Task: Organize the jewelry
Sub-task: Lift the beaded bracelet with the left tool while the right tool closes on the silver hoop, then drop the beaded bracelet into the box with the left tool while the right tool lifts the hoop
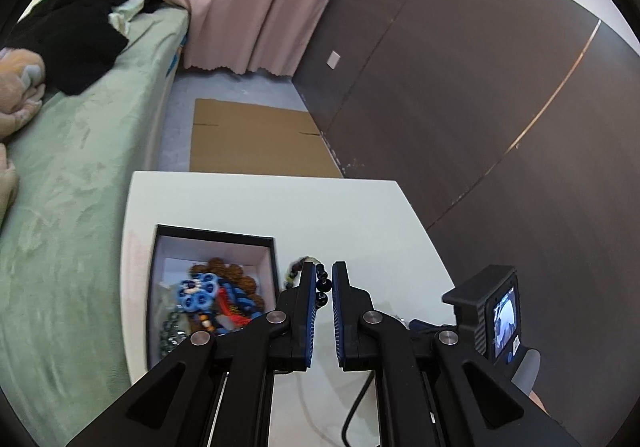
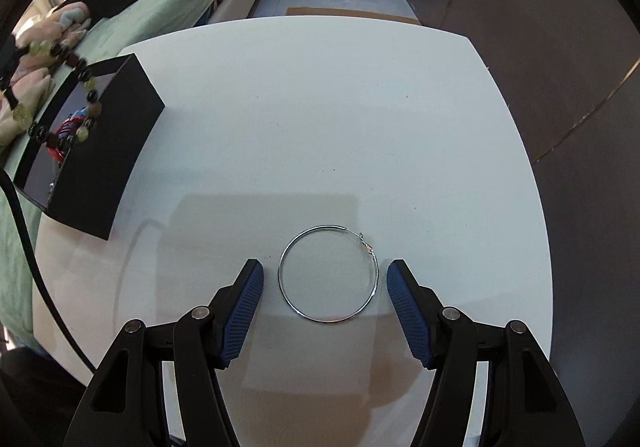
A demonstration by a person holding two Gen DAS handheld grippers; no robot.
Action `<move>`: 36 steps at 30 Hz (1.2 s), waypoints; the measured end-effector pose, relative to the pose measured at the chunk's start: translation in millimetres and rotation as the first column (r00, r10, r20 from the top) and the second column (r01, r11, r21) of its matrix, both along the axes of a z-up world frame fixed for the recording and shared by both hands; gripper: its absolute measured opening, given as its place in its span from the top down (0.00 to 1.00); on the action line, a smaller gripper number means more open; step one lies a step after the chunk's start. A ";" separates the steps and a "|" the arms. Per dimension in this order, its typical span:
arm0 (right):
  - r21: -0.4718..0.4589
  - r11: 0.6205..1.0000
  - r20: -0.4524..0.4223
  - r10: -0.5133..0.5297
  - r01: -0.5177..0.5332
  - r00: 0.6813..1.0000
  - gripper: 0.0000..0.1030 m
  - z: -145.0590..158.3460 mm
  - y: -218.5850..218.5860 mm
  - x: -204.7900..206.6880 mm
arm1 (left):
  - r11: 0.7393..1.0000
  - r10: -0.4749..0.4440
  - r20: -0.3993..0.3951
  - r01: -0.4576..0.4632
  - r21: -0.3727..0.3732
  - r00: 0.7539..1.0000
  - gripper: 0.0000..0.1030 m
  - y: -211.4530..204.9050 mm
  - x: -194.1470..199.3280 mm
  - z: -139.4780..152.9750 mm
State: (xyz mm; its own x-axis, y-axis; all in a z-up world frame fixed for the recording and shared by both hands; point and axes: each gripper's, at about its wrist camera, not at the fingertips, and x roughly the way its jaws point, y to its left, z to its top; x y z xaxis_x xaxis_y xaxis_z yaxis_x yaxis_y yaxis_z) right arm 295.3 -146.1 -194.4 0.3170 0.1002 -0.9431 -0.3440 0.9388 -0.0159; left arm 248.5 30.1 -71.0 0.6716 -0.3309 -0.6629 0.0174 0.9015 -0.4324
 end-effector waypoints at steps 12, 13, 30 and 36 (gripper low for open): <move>0.068 0.997 0.018 0.024 -0.025 1.000 0.51 12.2 7.0 -7.7 | 0.997 0.075 0.003 -0.075 -0.015 0.997 0.92 34.5 1.1 -2.9; 0.083 0.996 0.026 0.021 -0.023 0.999 0.51 16.2 6.6 -6.3 | 0.997 0.081 0.002 -0.081 -0.015 0.997 0.92 36.5 2.5 -3.7; 0.235 0.972 -0.065 -0.015 0.030 0.998 0.63 20.4 29.2 19.0 | 0.989 0.087 -0.113 -0.100 -0.107 0.990 0.43 56.1 20.0 -28.5; 0.238 0.971 -0.057 0.010 0.004 0.998 0.44 18.9 32.8 13.1 | 0.986 0.115 -0.069 -0.122 -0.115 0.991 0.29 59.3 11.6 -20.1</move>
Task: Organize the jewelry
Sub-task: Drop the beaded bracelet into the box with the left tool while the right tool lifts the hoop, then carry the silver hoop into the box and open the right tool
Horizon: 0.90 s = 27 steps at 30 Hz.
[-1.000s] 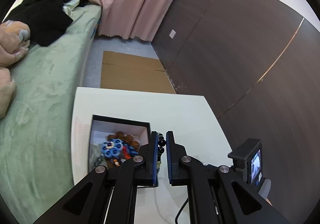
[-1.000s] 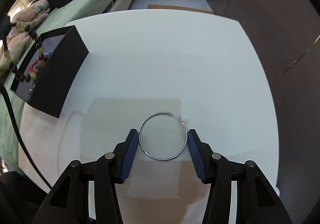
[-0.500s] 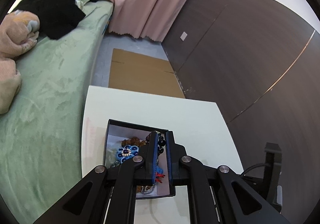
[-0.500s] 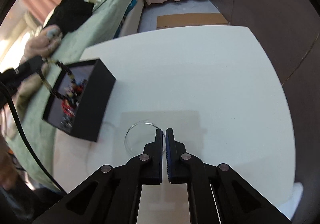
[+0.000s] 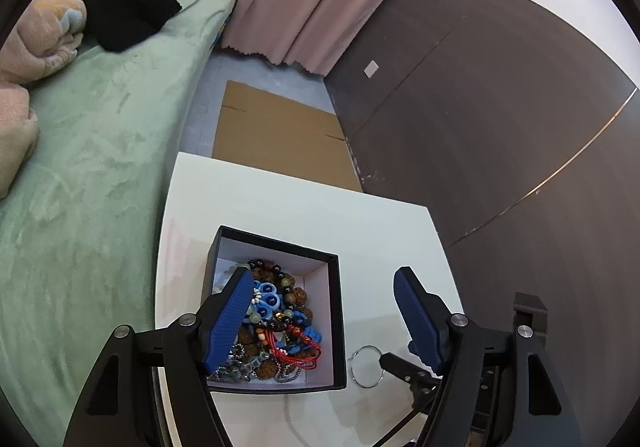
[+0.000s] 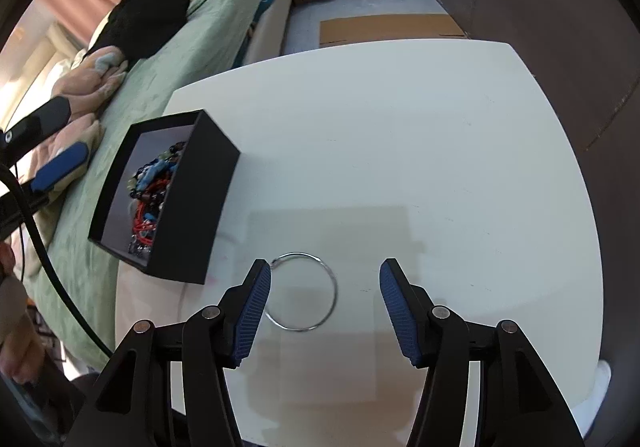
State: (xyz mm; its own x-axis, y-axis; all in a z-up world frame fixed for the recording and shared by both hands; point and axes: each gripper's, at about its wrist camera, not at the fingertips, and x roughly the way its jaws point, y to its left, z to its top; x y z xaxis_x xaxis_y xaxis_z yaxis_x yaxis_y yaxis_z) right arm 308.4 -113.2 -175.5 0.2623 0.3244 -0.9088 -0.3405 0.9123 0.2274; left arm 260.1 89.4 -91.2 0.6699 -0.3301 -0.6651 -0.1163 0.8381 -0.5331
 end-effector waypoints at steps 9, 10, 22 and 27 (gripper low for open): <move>-0.131 0.986 0.002 0.102 -0.101 0.995 0.44 -20.3 30.5 -7.6 | 1.000 0.013 0.003 -0.013 0.018 1.000 0.29 8.4 -6.8 2.3; -0.148 0.982 0.015 0.118 -0.114 0.993 0.44 -20.9 34.4 -9.0 | 1.000 0.014 0.002 -0.014 0.015 1.000 0.29 10.0 -7.6 2.0; -0.183 0.974 0.031 0.145 -0.137 0.989 0.50 -17.6 33.7 -19.3 | 0.999 0.025 0.003 -0.025 0.020 1.000 0.29 24.3 -19.3 3.3; -0.166 0.978 0.031 0.133 -0.126 0.991 0.50 -17.3 31.5 -18.2 | 1.000 0.026 0.003 -0.027 0.016 1.000 0.29 27.3 -22.1 3.9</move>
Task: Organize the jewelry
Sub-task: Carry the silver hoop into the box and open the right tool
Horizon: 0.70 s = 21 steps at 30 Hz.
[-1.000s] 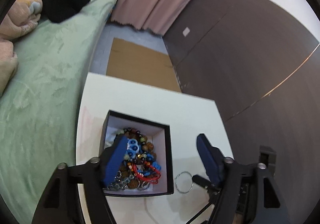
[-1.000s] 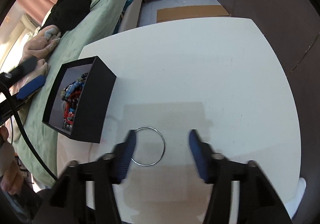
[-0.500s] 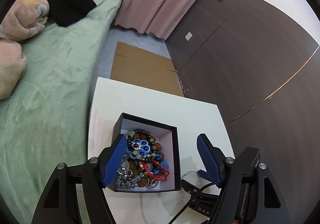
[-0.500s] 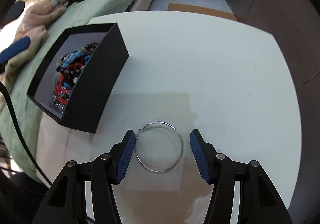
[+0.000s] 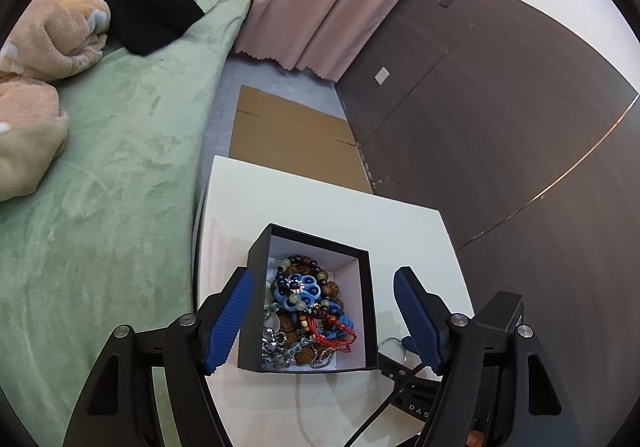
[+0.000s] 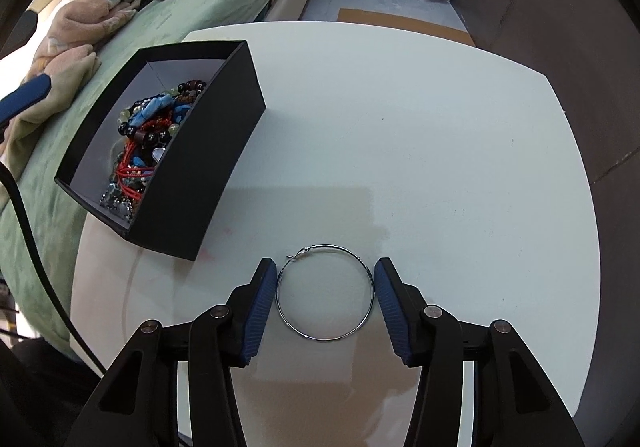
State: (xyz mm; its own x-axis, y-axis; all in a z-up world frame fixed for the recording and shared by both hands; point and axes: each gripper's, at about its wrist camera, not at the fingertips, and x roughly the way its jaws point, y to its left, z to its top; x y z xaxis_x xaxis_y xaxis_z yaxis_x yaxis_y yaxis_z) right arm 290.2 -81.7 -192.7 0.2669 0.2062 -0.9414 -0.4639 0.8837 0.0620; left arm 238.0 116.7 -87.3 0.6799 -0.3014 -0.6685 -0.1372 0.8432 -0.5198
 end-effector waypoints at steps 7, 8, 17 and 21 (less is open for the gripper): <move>0.101 0.993 -0.005 -0.067 0.067 0.998 0.50 14.5 -14.3 8.5 | 1.000 0.004 0.008 -0.004 -0.002 1.000 0.29 4.5 -2.7 2.3; 0.121 0.990 0.001 -0.076 0.075 0.997 0.50 18.0 -16.0 9.4 | 1.000 0.006 0.008 -0.006 -0.002 1.000 0.29 5.6 -2.8 2.7; 0.397 0.912 0.077 -0.146 0.104 0.986 0.50 63.0 -11.3 13.1 | 0.998 0.038 -0.009 -0.037 0.042 0.999 0.29 12.9 -5.2 1.8; 0.481 0.873 0.080 -0.135 0.081 0.988 0.50 68.3 6.5 14.2 | 0.998 0.062 -0.016 -0.062 0.033 0.998 0.28 21.8 -6.8 0.1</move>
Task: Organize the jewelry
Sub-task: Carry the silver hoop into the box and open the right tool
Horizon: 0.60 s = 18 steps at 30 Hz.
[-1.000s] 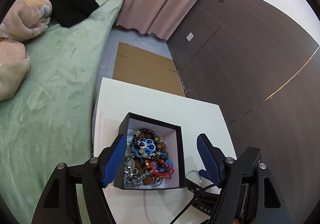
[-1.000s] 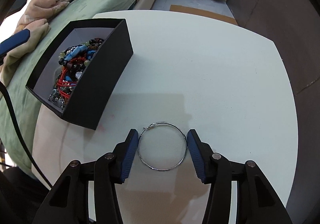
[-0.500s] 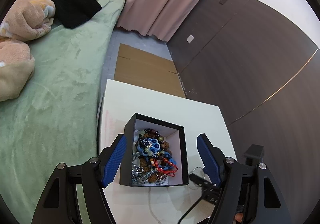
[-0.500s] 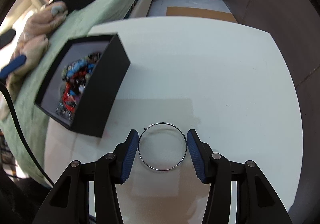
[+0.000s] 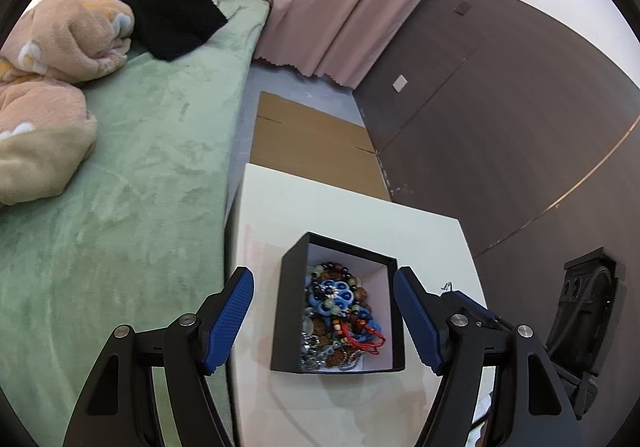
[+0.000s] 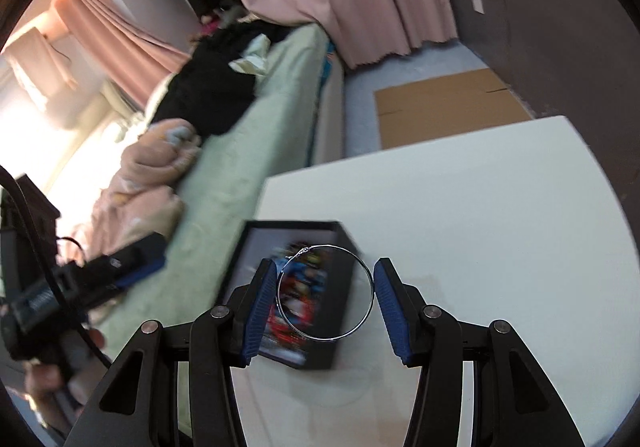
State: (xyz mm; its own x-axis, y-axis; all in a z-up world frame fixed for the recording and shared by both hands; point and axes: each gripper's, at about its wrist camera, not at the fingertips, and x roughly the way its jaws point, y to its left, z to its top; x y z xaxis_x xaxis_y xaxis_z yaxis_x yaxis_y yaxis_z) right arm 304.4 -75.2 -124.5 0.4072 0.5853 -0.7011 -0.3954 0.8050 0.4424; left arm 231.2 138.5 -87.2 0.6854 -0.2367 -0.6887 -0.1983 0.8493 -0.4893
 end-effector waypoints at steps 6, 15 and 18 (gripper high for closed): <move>0.074 0.997 -0.005 0.014 -0.014 1.000 0.50 -0.3 27.2 2.9 | 1.000 0.013 0.003 -0.013 -0.009 1.000 0.21 7.4 -3.4 -0.1; 0.083 0.996 -0.059 -0.018 0.023 0.998 0.31 -9.5 27.0 11.4 | 1.000 0.021 0.008 -0.021 -0.011 1.000 0.20 12.3 -7.9 0.2; 0.084 0.996 -0.057 -0.038 0.043 0.998 0.30 -8.7 16.7 10.0 | 1.000 0.020 0.018 -0.020 0.003 1.000 0.20 7.4 -9.4 1.6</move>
State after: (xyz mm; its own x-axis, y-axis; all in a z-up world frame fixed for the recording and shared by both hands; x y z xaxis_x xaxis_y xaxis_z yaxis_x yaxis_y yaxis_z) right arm 314.5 -58.5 -133.2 0.3934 0.6277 -0.6717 -0.3362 0.7782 0.5304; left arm 221.8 145.8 -85.6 0.7020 -0.2207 -0.6771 -0.2062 0.8471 -0.4898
